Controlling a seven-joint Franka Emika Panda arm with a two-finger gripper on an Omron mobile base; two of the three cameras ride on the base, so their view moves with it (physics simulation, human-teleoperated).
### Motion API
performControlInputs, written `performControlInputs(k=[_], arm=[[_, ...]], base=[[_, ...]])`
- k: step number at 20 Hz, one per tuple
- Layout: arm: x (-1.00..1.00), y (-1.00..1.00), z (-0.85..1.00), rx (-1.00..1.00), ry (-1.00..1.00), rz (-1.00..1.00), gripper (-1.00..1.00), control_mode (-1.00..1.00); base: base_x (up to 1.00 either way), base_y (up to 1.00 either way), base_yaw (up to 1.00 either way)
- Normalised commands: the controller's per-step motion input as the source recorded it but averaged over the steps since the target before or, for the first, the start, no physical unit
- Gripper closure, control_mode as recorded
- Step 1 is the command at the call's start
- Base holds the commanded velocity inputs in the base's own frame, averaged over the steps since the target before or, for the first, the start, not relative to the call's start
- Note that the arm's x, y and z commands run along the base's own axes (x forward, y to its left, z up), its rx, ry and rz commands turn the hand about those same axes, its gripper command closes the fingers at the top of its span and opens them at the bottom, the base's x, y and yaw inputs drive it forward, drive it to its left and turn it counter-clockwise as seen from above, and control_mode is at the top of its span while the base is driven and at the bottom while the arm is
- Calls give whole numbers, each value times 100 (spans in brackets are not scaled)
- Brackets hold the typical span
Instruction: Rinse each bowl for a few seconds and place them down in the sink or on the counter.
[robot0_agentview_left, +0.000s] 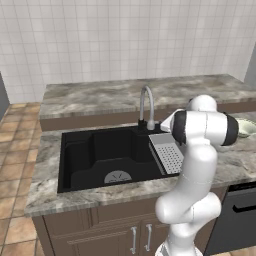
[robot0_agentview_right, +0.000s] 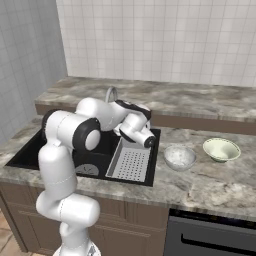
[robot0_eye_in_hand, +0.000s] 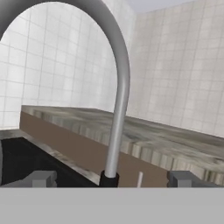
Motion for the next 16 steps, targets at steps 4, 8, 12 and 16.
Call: performControlInputs(k=[4,8,12,16], arm=[[10,7,-1,0,1,1,-100,-100],[9,12,-3,0,1,6,-100,-100],[10,9,-4,0,0,5,-100,-100],[19,8,-10,0,3,3,-100,-100]], base=[[0,0,0],[0,0,0],[0,0,0],[0,0,0]])
